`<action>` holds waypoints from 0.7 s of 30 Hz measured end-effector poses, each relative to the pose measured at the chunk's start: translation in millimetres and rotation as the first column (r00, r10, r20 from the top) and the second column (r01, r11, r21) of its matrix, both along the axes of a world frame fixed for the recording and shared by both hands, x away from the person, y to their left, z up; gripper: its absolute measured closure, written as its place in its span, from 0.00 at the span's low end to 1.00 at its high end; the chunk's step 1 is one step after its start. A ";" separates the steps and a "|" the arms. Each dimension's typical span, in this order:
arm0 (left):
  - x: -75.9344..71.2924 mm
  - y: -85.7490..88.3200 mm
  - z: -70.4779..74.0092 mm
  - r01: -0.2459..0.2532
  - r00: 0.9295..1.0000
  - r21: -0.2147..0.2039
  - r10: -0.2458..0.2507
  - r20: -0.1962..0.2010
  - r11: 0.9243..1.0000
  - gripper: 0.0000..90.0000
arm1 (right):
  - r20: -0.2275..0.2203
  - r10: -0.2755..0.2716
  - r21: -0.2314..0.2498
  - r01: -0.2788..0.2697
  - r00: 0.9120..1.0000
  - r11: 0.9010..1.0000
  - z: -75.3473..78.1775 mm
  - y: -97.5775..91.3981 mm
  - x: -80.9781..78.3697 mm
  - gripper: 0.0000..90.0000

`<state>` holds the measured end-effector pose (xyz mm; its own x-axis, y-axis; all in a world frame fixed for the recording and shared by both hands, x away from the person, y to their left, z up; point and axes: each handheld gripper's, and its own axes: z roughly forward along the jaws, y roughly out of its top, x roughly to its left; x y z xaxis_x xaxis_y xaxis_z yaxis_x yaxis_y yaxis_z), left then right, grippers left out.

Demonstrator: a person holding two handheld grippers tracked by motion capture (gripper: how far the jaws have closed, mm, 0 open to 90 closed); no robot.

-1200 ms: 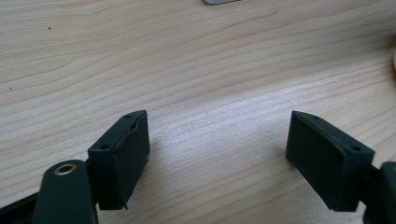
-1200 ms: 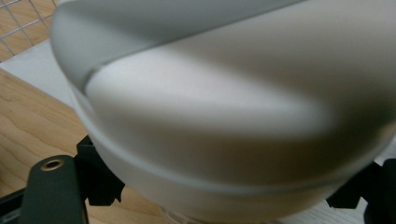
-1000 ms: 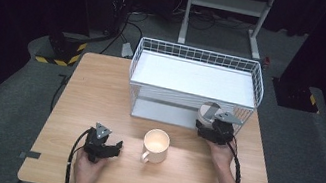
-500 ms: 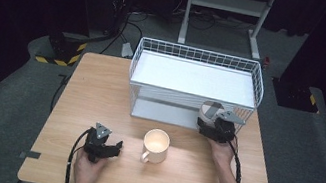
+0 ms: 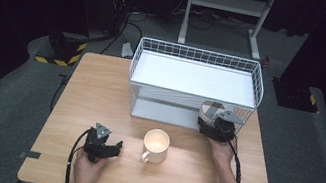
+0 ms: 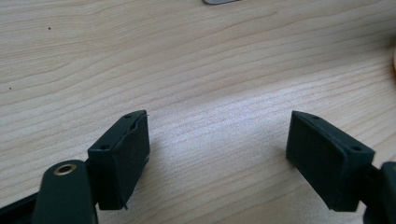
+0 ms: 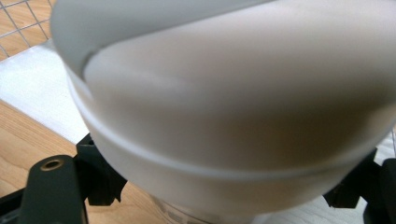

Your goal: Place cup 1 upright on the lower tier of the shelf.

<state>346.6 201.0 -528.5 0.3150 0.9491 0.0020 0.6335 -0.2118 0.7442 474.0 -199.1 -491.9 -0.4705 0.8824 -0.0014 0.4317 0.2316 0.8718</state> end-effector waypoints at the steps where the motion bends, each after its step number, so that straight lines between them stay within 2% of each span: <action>1: 0.0 0.0 0.0 0.000 1.000 0.000 0.000 0.000 1.000 0.24 | 0.004 0.002 -0.002 -0.002 1.000 1.000 -0.2 -0.3 0.4 0.21; 8: 0.0 0.0 0.0 0.000 1.000 0.000 0.000 -0.001 1.000 0.24 | 0.003 0.010 0.005 -0.010 1.000 1.000 -0.4 -2.0 1.1 0.20; 11: 0.0 0.1 0.0 0.000 1.000 0.001 0.000 0.000 1.000 0.24 | -0.030 0.014 0.022 -0.013 0.999 1.000 -2.8 -4.8 2.2 0.14; 15: 0.0 0.1 0.0 0.001 1.000 0.001 -0.001 -0.001 1.000 0.24 | -0.037 0.017 0.025 -0.016 0.999 1.000 -3.0 -4.9 2.2 0.13; 21: -0.1 0.4 0.2 0.004 1.000 0.004 -0.004 -0.003 1.000 0.24 | -0.062 0.008 0.001 -0.008 0.998 1.000 -0.9 -3.2 -2.6 0.14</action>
